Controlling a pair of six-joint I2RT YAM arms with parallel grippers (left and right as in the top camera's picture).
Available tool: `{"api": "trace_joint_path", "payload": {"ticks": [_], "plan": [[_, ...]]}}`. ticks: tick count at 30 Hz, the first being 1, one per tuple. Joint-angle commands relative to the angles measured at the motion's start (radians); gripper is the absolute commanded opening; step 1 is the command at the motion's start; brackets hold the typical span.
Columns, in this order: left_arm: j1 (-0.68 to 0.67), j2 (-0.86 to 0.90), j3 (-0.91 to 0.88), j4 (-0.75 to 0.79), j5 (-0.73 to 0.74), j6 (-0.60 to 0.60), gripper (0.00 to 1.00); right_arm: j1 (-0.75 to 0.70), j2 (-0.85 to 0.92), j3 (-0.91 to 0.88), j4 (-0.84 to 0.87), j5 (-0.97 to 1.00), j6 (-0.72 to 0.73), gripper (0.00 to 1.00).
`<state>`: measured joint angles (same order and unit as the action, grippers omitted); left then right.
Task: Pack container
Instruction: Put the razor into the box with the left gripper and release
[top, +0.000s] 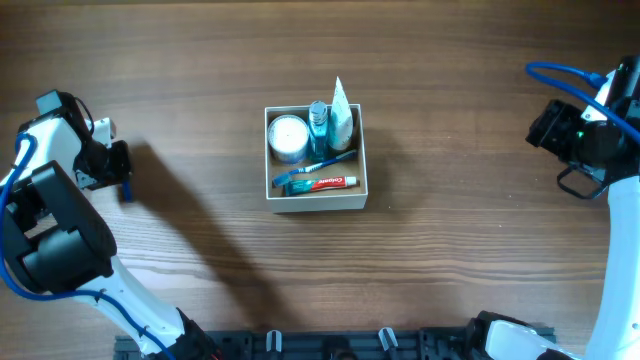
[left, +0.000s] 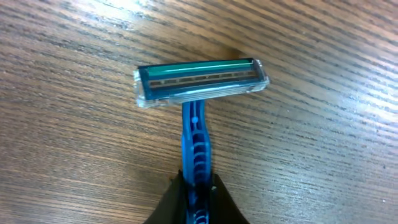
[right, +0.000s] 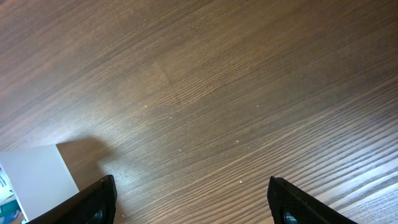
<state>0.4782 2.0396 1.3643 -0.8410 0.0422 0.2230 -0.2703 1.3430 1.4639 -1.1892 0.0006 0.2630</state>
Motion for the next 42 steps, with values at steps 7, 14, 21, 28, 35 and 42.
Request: {"api": "trace_joint_path", "payload": {"ticks": [7, 14, 21, 28, 35, 42], "plan": [[-0.002, 0.010, -0.006, -0.018, 0.040, -0.030, 0.04, -0.003, 0.009, -0.005, 0.002, -0.001, -0.010, 0.79], [-0.157, -0.237, 0.079, -0.081, 0.112, -0.037, 0.04, -0.003, 0.009, -0.005, 0.003, -0.001, -0.009, 0.79], [-0.615, -0.512, 0.079, -0.130, 0.167, 0.166, 0.04, -0.003, 0.009, -0.005, 0.003, -0.001, -0.009, 0.79], [-1.007, -0.512, 0.076, -0.233, 0.167, 0.354, 0.04, -0.003, 0.009, -0.005, 0.003, -0.001, -0.009, 0.79], [-1.064, -0.436, 0.074, -0.219, 0.170, 0.402, 0.04, -0.003, 0.009, -0.005, 0.003, -0.002, -0.009, 0.79], [-1.062, -0.243, 0.074, -0.192, 0.166, 0.402, 0.04, -0.003, 0.009, -0.005, 0.002, -0.002, -0.009, 0.79]]}}
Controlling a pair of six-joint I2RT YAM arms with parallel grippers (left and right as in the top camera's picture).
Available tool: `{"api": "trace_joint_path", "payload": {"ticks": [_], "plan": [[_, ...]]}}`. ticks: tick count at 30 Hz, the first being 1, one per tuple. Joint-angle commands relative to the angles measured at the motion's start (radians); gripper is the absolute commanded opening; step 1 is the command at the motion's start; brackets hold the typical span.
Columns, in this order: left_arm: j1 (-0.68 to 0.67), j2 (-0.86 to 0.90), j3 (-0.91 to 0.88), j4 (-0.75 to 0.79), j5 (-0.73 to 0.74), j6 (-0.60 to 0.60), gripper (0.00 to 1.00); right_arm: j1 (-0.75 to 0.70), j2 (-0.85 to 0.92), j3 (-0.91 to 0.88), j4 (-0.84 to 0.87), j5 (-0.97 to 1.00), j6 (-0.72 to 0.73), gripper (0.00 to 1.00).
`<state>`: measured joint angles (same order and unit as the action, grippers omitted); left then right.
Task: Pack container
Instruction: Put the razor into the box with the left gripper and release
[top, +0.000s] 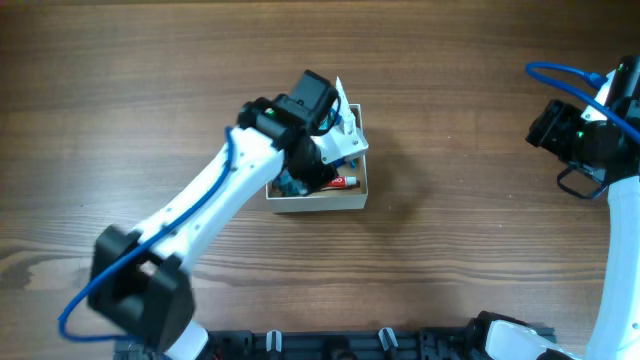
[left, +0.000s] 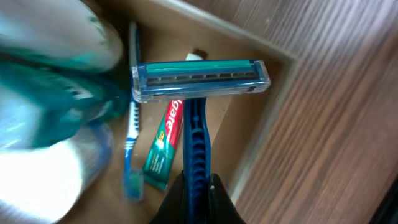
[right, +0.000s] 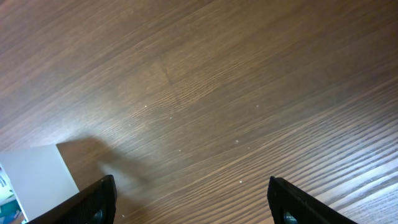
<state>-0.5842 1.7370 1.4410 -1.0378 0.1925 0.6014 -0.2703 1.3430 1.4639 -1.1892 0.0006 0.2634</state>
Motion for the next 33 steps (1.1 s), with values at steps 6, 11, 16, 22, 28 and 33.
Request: {"api": "trace_joint_path", "payload": {"ticks": [6, 11, 16, 22, 28, 33], "plan": [[0.000, 0.109, -0.003, 0.025, 0.003, 0.023, 0.18, -0.003, 0.009, -0.005, 0.002, -0.002, -0.010, 0.79], [0.000, 0.107, -0.003, 0.017, -0.011, 0.019, 0.37, -0.003, 0.009, -0.005, 0.002, -0.001, -0.010, 0.79], [-0.001, 0.006, 0.011, -0.035, -0.042, 0.001, 0.48, -0.002, 0.009, -0.005, 0.019, -0.130, -0.108, 0.79], [0.077, -0.259, 0.012, -0.005, -0.194, -0.108, 0.89, 0.161, 0.009, -0.003, 0.122, -0.149, -0.222, 0.87], [0.395, -0.259, 0.011, 0.141, -0.187, -0.488, 1.00, 0.329, 0.099, -0.003, 0.335, -0.095, -0.237, 0.99], [0.535, -0.237, 0.011, 0.158, -0.136, -0.565, 1.00, 0.332, 0.157, -0.003, 0.465, -0.095, -0.254, 1.00]]}}
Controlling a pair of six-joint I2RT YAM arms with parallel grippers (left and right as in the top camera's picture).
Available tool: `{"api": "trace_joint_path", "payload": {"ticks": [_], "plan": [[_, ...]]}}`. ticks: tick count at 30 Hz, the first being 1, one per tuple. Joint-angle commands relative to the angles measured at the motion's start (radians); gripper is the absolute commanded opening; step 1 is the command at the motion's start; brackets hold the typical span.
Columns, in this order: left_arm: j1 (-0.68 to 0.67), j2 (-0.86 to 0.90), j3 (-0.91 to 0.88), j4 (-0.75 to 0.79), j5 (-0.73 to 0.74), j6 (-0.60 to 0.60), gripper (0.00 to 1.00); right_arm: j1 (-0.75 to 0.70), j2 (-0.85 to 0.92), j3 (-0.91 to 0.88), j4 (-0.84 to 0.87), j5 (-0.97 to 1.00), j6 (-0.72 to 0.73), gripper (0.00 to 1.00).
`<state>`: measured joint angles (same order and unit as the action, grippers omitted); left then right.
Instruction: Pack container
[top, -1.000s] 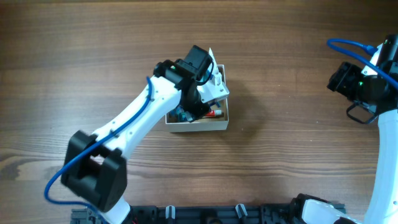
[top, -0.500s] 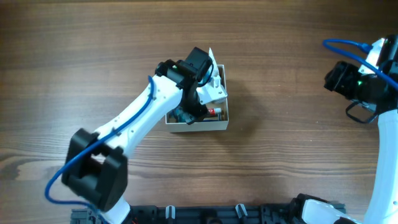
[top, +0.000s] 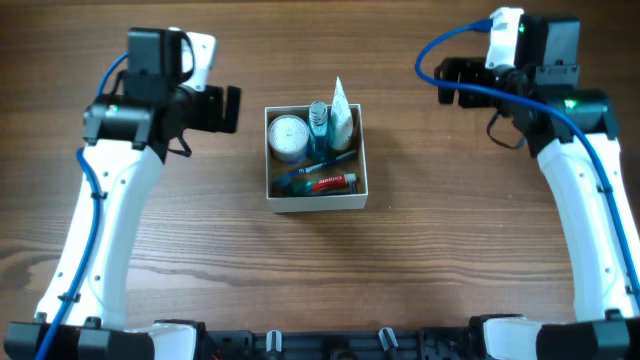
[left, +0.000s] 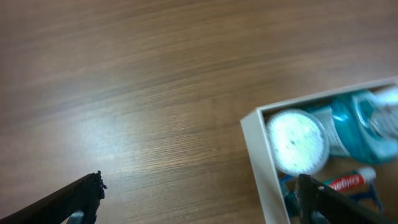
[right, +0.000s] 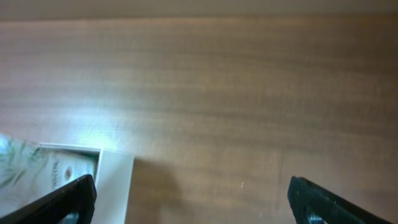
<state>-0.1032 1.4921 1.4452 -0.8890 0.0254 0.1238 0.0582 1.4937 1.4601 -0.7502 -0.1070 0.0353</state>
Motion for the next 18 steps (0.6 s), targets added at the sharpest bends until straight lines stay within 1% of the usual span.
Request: {"api": "trace_joint_path", "payload": {"ticks": [1, 3, 4, 6, 7, 8, 9, 10, 12, 13, 15, 16, 18], "plan": [[0.063, 0.005, 0.007, -0.003, 0.031, -0.087, 1.00, 0.003, 0.000, 0.000, 0.023, 0.002, -0.034, 1.00], [0.069, -0.015, 0.007, -0.049, 0.036, -0.080, 1.00, 0.003, -0.031, 0.000, -0.021, 0.010, 0.002, 1.00], [0.065, -0.060, -0.004, -0.072, 0.038, -0.076, 1.00, 0.003, -0.073, -0.002, -0.059, 0.021, 0.021, 1.00], [0.064, -0.148, -0.052, -0.065, 0.042, -0.076, 1.00, 0.003, -0.130, -0.027, -0.075, 0.022, 0.020, 1.00], [0.064, -0.199, -0.087, -0.056, 0.045, -0.076, 1.00, 0.003, -0.183, -0.071, -0.073, 0.022, 0.025, 1.00], [0.064, -0.294, -0.159, -0.037, 0.046, -0.077, 1.00, 0.003, -0.245, -0.126, -0.068, 0.033, 0.053, 1.00], [0.064, -0.344, -0.200, -0.026, 0.050, -0.076, 1.00, 0.003, -0.289, -0.168, -0.058, 0.033, 0.058, 1.00], [0.064, -0.415, -0.258, -0.009, 0.065, -0.076, 1.00, 0.003, -0.372, -0.248, -0.031, 0.042, 0.074, 1.00], [0.064, -0.618, -0.422, 0.031, 0.114, -0.085, 1.00, 0.003, -0.541, -0.409, 0.019, 0.061, 0.085, 1.00], [0.064, -0.697, -0.486, 0.038, 0.115, -0.109, 1.00, 0.003, -0.626, -0.489, 0.035, 0.087, 0.101, 1.00], [0.064, -0.815, -0.579, 0.042, 0.117, -0.141, 1.00, 0.003, -0.797, -0.645, 0.043, 0.135, 0.121, 1.00], [0.064, -0.873, -0.626, 0.042, 0.116, -0.140, 1.00, 0.003, -0.856, -0.700, 0.043, 0.157, 0.125, 1.00], [0.064, -0.906, -0.650, 0.040, 0.116, -0.140, 1.00, 0.003, -0.937, -0.793, 0.043, 0.159, 0.126, 1.00]]}}
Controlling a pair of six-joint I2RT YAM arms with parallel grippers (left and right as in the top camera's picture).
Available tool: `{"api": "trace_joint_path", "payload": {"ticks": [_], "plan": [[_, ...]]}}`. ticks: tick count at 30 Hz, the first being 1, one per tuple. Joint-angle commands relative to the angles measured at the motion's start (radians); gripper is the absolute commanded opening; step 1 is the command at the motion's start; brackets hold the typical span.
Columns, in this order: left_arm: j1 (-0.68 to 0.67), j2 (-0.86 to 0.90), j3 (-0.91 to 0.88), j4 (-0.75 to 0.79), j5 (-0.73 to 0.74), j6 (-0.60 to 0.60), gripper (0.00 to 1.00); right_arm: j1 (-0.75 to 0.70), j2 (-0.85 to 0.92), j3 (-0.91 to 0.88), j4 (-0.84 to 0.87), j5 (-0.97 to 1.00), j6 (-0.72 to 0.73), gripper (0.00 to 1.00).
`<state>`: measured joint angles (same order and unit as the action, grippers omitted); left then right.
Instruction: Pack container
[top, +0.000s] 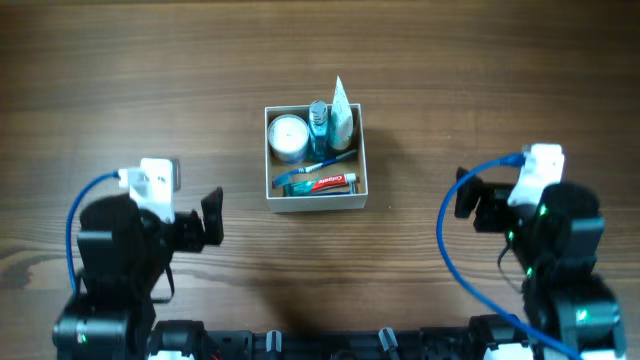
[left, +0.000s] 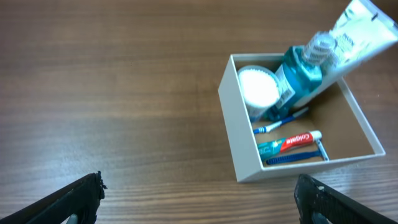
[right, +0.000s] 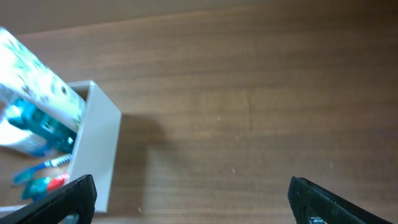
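Observation:
The white box (top: 356, 196) stands mid-table, holding a round white jar (top: 288, 136), a teal bottle (top: 318, 120), a white tube (top: 342, 115), a blue toothbrush (top: 330, 160), a toothpaste tube (top: 322, 183) and a blue razor (left: 295, 157) along its near wall. My left gripper (top: 212, 218) is open and empty, near and left of the box (left: 239, 149). My right gripper (top: 466, 199) is open and empty, near and right of it. In the right wrist view the box wall (right: 93, 149) and the tube (right: 37, 68) appear at the left.
Bare wooden table (top: 120, 90) surrounds the box on all sides. Both arm bases sit at the near edge, with blue cables looping beside them.
Both arms were stretched out beside the box's far corners, left and right. Now both sit drawn back at the near edge. Both grippers remain open and empty; the box contents are unchanged.
My left gripper held the blue razor at the table's far left, then over the box. Later it was open and empty left of the box, the razor lying inside. The right arm went from the right edge to the far right, and now both are back at the near edge.

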<state>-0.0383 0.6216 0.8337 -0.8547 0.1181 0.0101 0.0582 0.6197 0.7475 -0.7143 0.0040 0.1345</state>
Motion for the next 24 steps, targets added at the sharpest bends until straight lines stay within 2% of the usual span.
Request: {"api": "trace_joint_path", "payload": {"ticks": [1, 14, 16, 19, 24], "plan": [[-0.001, -0.034, -0.038, 0.003, 0.023, -0.026, 1.00, 0.003, -0.066, -0.103, 0.006, 0.048, 0.026, 1.00], [-0.001, -0.032, -0.038, -0.041, 0.023, -0.026, 1.00, 0.004, 0.137, -0.121, -0.016, 0.062, 0.025, 1.00], [-0.001, -0.032, -0.038, -0.041, 0.023, -0.026, 1.00, 0.005, 0.136, -0.121, -0.023, 0.016, 0.025, 1.00], [-0.001, -0.032, -0.038, -0.041, 0.023, -0.026, 1.00, 0.005, 0.012, -0.122, 0.023, 0.021, 0.008, 1.00], [-0.001, -0.032, -0.038, -0.041, 0.023, -0.026, 1.00, 0.004, -0.323, -0.154, 0.055, 0.022, -0.151, 1.00]]}}
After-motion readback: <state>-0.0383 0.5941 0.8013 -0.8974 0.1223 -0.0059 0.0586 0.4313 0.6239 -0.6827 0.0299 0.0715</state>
